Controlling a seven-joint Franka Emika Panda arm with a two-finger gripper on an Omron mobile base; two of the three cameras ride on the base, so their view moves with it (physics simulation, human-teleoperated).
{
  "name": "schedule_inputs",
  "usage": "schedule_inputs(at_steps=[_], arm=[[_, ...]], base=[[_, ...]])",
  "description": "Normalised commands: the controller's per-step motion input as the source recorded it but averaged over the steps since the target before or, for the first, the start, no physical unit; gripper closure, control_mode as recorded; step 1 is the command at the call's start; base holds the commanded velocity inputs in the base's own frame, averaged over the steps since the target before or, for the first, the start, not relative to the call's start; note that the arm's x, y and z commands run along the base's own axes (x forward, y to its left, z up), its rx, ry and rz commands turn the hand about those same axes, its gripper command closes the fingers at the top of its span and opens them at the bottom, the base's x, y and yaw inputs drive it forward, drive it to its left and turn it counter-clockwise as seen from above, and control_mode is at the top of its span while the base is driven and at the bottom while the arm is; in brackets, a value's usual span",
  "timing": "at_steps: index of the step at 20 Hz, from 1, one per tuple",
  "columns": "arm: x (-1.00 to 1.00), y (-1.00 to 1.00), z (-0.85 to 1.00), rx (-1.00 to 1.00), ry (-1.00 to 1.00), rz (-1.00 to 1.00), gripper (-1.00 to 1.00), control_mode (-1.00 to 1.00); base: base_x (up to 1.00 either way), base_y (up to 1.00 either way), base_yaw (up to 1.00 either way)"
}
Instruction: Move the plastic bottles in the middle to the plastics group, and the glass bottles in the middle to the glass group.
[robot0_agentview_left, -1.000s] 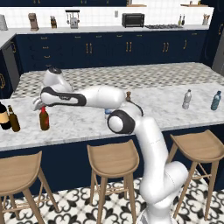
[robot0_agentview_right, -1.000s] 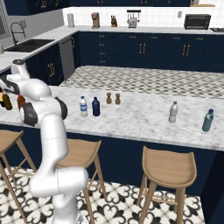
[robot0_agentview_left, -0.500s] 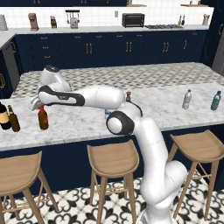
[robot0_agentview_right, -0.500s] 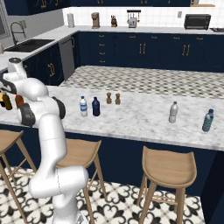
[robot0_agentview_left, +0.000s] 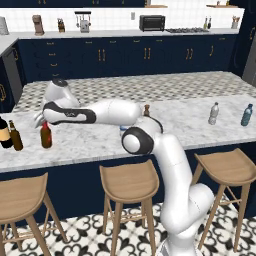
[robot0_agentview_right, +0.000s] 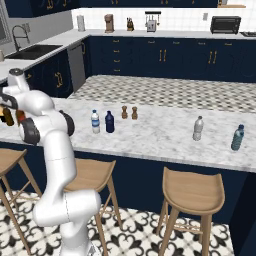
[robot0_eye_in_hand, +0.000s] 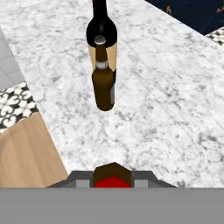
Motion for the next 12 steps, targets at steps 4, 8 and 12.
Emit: schedule_inputs(at_steps=[4,8,12], arm=[[0.0,0.25,0.0,0.0,0.0,0.04,1.0,-1.0],[0.0,0.26,0.0,0.0,0.0,0.04,1.0,-1.0],[0.0,0.16,0.0,0.0,0.0,0.02,1.0,-1.0]], base=[[0.0,0.0,0.0],[0.0,0.0,0.0],[0.0,0.0,0.0]])
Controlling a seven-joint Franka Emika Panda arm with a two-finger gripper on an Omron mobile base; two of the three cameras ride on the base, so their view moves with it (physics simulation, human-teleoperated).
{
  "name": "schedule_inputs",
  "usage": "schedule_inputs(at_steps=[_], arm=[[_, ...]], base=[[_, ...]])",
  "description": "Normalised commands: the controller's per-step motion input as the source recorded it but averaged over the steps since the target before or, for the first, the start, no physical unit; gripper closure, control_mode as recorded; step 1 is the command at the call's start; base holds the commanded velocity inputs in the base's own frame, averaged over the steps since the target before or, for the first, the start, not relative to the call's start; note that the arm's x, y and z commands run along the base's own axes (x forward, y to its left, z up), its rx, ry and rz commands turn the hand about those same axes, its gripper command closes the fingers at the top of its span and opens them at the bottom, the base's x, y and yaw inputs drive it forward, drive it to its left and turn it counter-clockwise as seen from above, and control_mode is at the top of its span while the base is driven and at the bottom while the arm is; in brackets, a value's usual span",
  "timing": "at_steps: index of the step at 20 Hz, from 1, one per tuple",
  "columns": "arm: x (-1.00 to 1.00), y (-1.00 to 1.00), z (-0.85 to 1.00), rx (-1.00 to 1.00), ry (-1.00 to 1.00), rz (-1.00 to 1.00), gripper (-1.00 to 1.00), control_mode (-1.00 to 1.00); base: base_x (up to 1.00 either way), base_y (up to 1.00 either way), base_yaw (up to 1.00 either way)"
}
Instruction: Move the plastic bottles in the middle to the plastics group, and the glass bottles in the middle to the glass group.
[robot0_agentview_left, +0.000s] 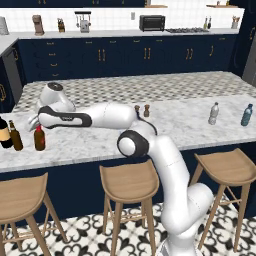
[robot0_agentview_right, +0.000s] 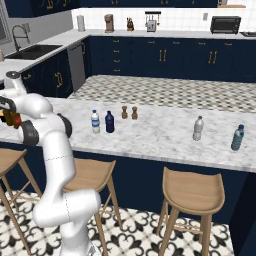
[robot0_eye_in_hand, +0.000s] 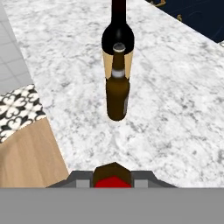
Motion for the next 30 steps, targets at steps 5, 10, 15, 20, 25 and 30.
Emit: schedule_inputs(at_steps=[5,10,15,20,25,30], arm=[[0.0,0.01,-0.03,0.0,0.0,0.0,1.0,-1.0],[0.0,0.0,0.0,0.0,0.0,0.0,-1.0,-1.0],[0.0,0.0,0.0,0.0,0.0,0.0,-1.0,-1.0],[0.0,0.0,0.0,0.0,0.0,0.0,-1.0,-1.0],[0.0,0.0,0.07,0.0,0.0,0.0,-1.0,-1.0],[-0.13,-0.08,0.71,0.0,-0.02,0.0,-1.0,-1.0]], base=[[0.0,0.0,0.0],[0.0,0.0,0.0],[0.0,0.0,0.0],[0.0,0.0,0.0],[0.0,0.0,0.0],[0.0,0.0,0.0]])
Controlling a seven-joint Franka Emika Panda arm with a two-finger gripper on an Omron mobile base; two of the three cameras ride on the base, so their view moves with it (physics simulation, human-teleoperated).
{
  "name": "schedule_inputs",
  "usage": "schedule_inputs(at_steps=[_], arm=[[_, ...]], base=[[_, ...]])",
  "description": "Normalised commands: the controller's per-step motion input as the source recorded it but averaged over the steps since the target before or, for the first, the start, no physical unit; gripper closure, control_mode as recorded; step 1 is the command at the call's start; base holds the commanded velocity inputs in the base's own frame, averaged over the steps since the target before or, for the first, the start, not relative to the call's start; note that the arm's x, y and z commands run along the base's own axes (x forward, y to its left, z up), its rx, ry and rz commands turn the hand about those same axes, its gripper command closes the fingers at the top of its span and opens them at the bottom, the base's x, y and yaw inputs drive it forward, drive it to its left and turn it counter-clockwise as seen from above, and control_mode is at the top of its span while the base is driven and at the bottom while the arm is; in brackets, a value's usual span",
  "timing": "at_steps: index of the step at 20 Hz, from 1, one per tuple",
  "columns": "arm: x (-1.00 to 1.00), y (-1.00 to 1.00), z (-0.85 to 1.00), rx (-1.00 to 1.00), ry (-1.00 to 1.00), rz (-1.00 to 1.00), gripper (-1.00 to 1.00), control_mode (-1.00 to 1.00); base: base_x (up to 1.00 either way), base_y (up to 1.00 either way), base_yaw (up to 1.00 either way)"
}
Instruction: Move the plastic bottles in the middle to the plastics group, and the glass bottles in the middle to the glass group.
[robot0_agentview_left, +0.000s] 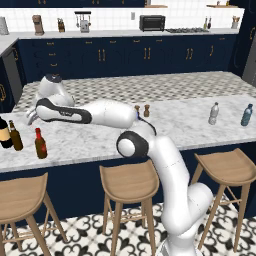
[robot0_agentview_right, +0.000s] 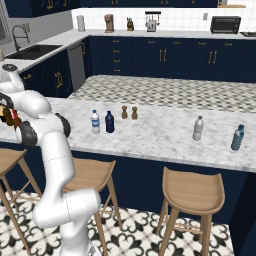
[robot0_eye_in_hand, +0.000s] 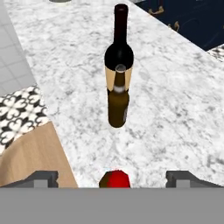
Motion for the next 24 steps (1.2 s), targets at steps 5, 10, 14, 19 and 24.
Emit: schedule_inputs(at_steps=[5,10,14,19,24], arm=[[-0.64,-0.93,0.25,0.0,0.0,-0.07,-1.0,-1.0],[-0.42,-1.0,0.01,0.0,0.01,-0.12,-1.0,-1.0],[-0.05,-1.0,0.0,0.0,0.12,-0.25,-1.0,-1.0],[0.01,-1.0,-0.13,0.0,0.18,-0.44,-1.0,-1.0],[0.13,-1.0,-0.3,0.0,0.16,-0.54,-1.0,-1.0]], base=[[0.0,0.0,0.0],[0.0,0.0,0.0],[0.0,0.0,0.0],[0.0,0.0,0.0],[0.0,0.0,0.0]])
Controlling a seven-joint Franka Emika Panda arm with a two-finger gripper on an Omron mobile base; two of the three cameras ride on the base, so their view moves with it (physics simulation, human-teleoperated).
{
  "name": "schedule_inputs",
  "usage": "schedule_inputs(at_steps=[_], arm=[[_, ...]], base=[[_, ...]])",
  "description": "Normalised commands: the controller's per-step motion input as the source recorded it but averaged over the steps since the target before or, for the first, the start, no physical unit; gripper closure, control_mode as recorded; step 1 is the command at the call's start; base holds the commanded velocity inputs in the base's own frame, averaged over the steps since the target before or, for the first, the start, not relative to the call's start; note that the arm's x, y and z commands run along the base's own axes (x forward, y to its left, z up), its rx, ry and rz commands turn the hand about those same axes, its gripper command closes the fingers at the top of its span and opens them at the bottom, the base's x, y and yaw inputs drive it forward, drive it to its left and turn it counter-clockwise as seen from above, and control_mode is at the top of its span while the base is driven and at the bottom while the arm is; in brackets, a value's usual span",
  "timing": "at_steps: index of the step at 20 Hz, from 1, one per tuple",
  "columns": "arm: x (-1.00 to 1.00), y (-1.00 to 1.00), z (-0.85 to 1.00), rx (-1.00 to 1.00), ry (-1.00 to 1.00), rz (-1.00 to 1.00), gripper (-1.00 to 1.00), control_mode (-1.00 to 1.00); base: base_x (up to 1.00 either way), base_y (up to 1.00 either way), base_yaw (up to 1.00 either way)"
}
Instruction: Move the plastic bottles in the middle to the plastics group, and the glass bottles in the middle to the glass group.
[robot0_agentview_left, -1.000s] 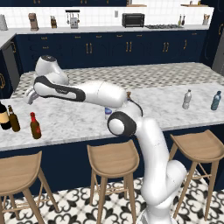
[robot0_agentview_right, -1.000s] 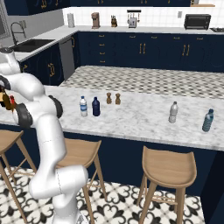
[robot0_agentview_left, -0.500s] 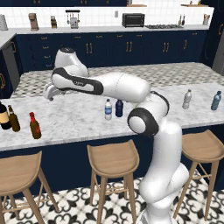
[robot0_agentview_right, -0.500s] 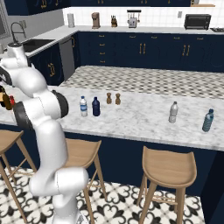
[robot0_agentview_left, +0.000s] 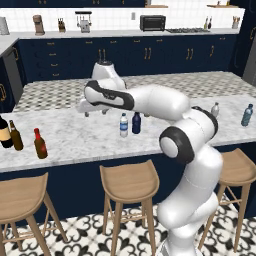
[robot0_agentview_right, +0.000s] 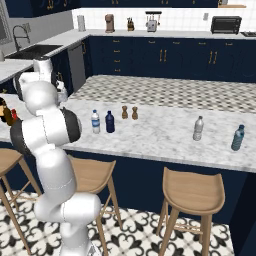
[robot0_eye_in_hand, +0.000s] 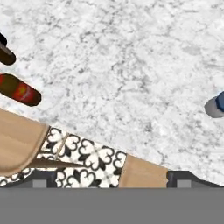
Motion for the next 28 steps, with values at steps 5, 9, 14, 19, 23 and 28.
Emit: schedule_inputs(at_steps=[5,9,14,19,23,28], arm=[[0.27,-1.0,-0.17,0.0,0.19,-0.55,-1.0,-1.0],[0.52,-1.0,-0.04,-0.02,0.18,-0.48,-1.0,-1.0],[0.48,-0.8,-0.01,-0.05,0.1,-0.4,-1.0,-1.0],[0.49,-0.05,-0.46,-0.01,0.0,-0.06,-1.0,-1.0],[0.84,0.02,-0.45,-0.06,0.05,0.1,-1.0,-1.0],[0.18,-0.1,-0.04,-0.01,-0.04,0.05,-1.0,-1.0]], base=[[0.0,0.0,0.0],[0.0,0.0,0.0],[0.0,0.0,0.0],[0.0,0.0,0.0],[0.0,0.0,0.0],[0.0,0.0,0.0]])
